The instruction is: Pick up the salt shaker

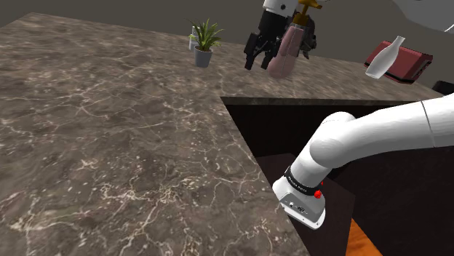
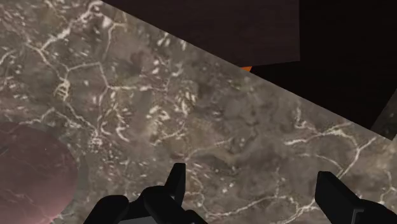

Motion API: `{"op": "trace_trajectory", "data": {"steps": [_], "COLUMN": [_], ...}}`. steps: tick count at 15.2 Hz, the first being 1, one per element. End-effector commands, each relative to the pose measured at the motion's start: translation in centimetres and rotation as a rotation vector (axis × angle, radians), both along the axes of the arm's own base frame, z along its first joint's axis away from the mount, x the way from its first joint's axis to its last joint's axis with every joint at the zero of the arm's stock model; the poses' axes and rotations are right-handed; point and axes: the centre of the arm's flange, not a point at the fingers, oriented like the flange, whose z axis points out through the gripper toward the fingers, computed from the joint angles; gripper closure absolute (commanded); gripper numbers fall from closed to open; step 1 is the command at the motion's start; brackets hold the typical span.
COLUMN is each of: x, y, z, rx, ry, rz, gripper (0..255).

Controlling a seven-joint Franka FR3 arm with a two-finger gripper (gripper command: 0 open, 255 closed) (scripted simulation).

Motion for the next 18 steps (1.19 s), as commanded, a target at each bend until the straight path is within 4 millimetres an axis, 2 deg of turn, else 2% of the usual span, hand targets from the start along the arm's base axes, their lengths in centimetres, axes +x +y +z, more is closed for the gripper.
{"op": "trace_trajectory", "data": {"steps": [1, 18], "x": [0.0, 20.5], "y": [0.0, -2.3], "z": [0.0, 3.0], "rx": [0.0, -0.07], "ry": [0.0, -0.097], "rz": [0.0, 0.067], "gripper": [0, 0]}}
